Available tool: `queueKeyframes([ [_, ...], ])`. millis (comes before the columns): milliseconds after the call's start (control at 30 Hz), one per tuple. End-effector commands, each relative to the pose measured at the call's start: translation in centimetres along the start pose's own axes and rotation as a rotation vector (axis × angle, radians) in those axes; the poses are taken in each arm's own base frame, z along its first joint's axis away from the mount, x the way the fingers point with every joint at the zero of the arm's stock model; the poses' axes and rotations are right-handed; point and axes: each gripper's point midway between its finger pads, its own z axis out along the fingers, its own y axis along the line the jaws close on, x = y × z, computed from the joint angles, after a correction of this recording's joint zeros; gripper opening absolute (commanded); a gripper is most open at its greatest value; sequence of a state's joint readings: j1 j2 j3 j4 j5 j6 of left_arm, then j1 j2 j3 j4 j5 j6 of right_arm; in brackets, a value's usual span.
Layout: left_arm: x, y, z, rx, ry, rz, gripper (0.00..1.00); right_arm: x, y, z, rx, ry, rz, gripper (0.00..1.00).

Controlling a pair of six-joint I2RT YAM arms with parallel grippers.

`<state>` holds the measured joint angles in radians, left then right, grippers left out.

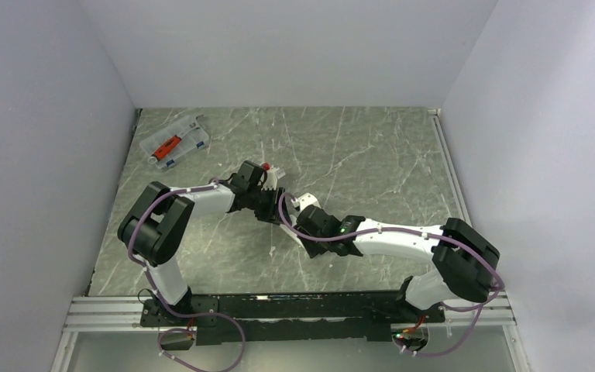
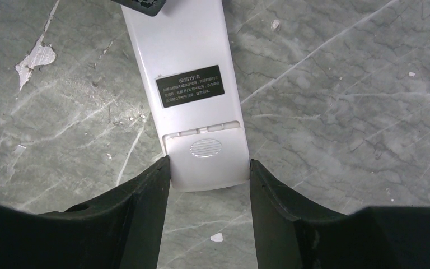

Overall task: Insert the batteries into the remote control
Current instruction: Load the battery cover into the remote control.

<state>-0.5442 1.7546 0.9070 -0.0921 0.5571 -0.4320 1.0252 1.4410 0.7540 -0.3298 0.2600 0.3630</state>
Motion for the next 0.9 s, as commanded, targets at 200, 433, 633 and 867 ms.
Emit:
queueKeyframes([
  [200, -0.33, -1.61, -0.95, 0.06, -0.029, 0.031, 0.51, -2.78, 0.99, -0.58, -0.026, -0.051, 0.039, 0.35],
  [433, -0.08, -1.78, -0.89, 0.073, -0.028, 0.027, 0.51, -2.34, 0.95, -0.1, -0.015, -0.025, 0.033, 0.35],
  [633, 0.04, -1.97, -0.91, 0.079, -0.028, 0.033, 0.51, -2.28, 0.59, -0.08, -0.002, -0.029, 0.01, 0.36],
  [867, 0.06, -1.96, -0.86, 0.079, -0.025, 0.035, 0.52, -2.53, 0.75, 0.12, -0.005, -0.03, -0.001, 0.36],
])
